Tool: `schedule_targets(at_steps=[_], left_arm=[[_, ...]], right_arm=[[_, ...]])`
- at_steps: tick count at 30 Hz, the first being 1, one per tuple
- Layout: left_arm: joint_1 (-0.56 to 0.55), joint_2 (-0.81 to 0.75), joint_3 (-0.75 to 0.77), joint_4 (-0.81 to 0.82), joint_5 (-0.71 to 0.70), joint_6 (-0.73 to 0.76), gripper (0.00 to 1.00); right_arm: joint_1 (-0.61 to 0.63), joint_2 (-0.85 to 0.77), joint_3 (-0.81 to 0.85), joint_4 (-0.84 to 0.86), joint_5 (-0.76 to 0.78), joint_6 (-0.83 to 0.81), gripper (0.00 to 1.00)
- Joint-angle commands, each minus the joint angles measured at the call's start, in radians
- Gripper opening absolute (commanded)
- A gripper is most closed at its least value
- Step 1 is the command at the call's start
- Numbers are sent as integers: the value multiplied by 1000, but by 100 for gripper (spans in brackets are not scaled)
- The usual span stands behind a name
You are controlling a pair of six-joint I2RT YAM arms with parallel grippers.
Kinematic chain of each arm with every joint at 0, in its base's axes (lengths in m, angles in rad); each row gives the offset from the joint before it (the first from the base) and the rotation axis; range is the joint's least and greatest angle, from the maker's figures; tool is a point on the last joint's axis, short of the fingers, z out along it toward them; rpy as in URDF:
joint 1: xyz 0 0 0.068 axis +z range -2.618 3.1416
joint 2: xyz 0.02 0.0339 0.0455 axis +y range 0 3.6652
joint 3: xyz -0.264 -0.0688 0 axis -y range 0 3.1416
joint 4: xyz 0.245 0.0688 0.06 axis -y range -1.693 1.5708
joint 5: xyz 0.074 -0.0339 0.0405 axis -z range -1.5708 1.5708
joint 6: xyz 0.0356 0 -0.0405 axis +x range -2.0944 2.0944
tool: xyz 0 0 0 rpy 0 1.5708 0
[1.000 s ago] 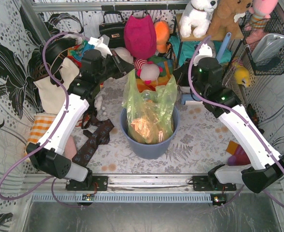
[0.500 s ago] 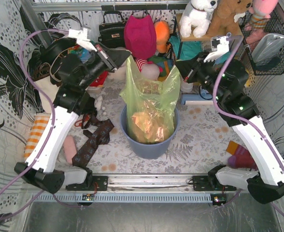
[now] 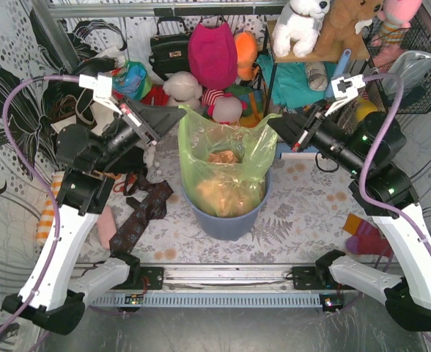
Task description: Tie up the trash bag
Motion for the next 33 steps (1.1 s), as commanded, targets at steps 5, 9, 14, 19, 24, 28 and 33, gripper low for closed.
schedule_targets(at_steps=[5,9,14,19,24,28,33], left_arm=[[6,-164,-160,6,-19,-63,0],[7,-195,-179,-10,-47,-66,0],[5,-241,-172,53,-80,-81,0],[6,-228,-111,68,-85,-71,10],[5,-190,-73,53,-67,-54,45],[6,-169,-31,-24,-54,-30,57],[5,-160,18,-152,-42,26,63]], right_arm=[[-1,44,92,155,-302,70,0],[0,161,232,181,-412,104,0],[0,248,342,137,-461,112,22],[-1,183,219,178,-449,156,36],[-1,86,94,163,-403,177,49],[0,33,63,120,-378,170,59],[-1,-9,44,94,-372,167,67]])
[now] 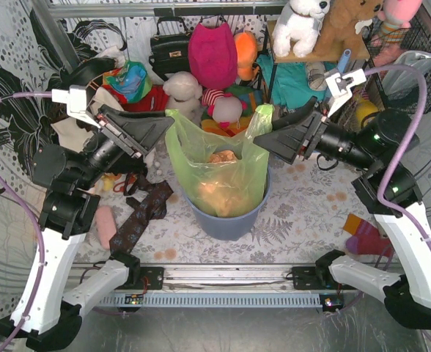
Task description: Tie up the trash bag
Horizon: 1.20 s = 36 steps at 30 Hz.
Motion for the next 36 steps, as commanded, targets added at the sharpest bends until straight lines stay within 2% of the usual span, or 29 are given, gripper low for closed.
schedule_targets(at_steps=[1,7,11,14,17,21,26,31,36], left_arm=[[5,-1,59,-105,34,74,64],[5,37,161,-325,62,220,68],[7,66,239,-474,-63,308,68],[6,84,258,-522,-120,342,72],[6,111,227,-491,-36,332,74],[6,147,160,-398,155,265,74],[6,147,104,-242,353,183,62],[7,121,102,-128,443,126,53],[7,119,137,-98,484,90,48]], right_arm=[[-1,-38,-18,-5,14,11,68],[0,-37,-5,-12,10,8,68],[-1,-32,1,-12,11,7,68],[-1,-33,-9,-11,17,7,68],[0,-33,-12,-11,19,7,68],[-1,-33,11,-48,28,-12,69],[-1,-42,39,-69,37,-21,69],[0,-42,42,-73,42,-21,69],[-1,-43,36,-68,46,-18,69]])
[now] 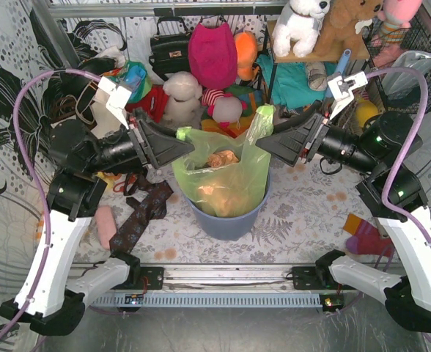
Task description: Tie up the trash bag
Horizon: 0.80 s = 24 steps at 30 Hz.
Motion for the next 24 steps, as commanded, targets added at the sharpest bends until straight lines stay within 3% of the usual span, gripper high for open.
schedule_targets(at_steps=[1,8,14,24], left_arm=[[6,-10,56,117,90,-47,47],[7,-1,107,47,89,-11,47],[5,56,258,-329,-48,209,58],[6,95,263,-462,-1,309,66]], right_arm=[[-1,-14,24,14,13,-11,69],[-1,-24,9,19,17,-6,69],[-1,-29,10,17,20,-6,69],[-1,-36,4,16,26,-5,69]])
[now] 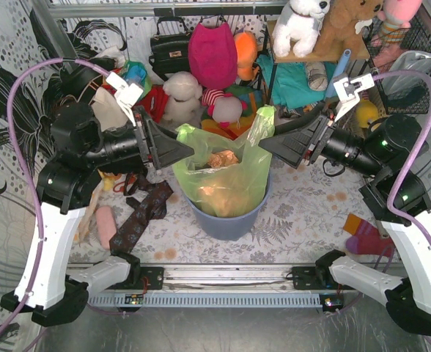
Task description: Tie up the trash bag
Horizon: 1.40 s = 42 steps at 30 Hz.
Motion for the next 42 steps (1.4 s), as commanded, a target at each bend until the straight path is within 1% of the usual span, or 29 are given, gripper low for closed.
schedule_targets(at_steps=[1,4,9,15,17,19,26,32,37,40,42], left_arm=[[6,14,30,-101,16,89,66],[5,24,43,-160,25,125,66],[6,-5,10,-196,-25,147,66],[7,-40,-14,-200,-28,143,62],[6,-59,-33,-156,3,121,62],[5,-78,-70,-72,47,74,63],[6,-70,-210,277,194,-76,65],[6,-31,-214,468,293,-162,66],[7,-31,-188,563,340,-199,65],[20,-48,-143,527,285,-160,60],[33,-54,-119,509,255,-145,58]], right_arm=[[0,-15,4,18,11,-5,69],[-1,-13,6,19,10,-5,69],[-1,-4,10,18,6,-3,69],[0,3,23,6,-1,-3,69],[-1,6,27,5,-5,-3,69],[-1,5,31,5,-8,-3,69],[-1,-11,19,5,-2,-3,69],[0,-18,8,8,-1,-2,69],[-1,-28,-16,33,6,5,68],[-1,-27,-22,62,7,14,68],[-1,-18,-22,87,6,27,68]])
